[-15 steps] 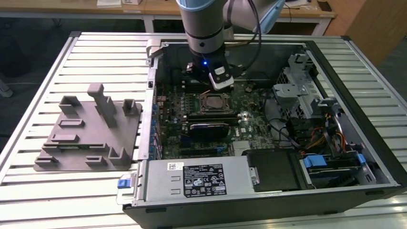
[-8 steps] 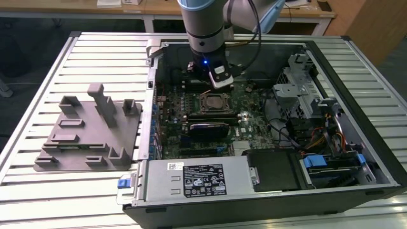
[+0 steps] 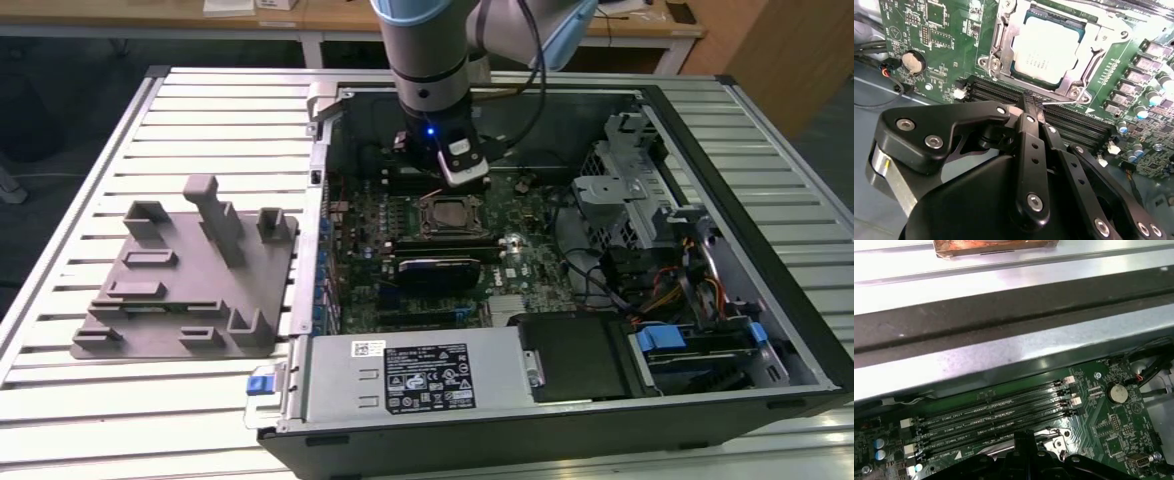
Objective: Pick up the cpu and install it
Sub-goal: 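Install the first cpu locking lever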
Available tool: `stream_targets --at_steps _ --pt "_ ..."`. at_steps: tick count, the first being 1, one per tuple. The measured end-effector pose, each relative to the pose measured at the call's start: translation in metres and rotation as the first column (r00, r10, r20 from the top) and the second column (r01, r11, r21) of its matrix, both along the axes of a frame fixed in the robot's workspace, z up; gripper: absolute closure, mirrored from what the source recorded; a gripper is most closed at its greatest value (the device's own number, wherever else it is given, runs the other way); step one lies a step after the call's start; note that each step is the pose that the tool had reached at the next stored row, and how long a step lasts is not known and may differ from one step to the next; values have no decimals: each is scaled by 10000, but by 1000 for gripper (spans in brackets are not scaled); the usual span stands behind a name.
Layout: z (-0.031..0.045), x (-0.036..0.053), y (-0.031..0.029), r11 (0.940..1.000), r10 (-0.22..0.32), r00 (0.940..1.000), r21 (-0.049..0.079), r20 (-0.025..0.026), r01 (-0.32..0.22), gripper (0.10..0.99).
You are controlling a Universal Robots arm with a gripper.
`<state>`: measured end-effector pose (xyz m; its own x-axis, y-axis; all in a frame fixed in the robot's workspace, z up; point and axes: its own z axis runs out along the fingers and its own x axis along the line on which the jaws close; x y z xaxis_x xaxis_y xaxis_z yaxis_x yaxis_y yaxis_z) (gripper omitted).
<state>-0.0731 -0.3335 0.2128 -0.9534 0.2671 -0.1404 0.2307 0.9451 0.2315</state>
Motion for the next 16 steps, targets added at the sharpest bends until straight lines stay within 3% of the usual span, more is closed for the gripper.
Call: stream_targets --at_steps 4,9,16 --pt "-26 1 19 10000 -18 10000 -4 2 18 980" --pt "-58 1 46 10000 -27 10000 -35 44 28 980" --pt "-88 32 76 9999 -49 10000 -126 48 49 980"
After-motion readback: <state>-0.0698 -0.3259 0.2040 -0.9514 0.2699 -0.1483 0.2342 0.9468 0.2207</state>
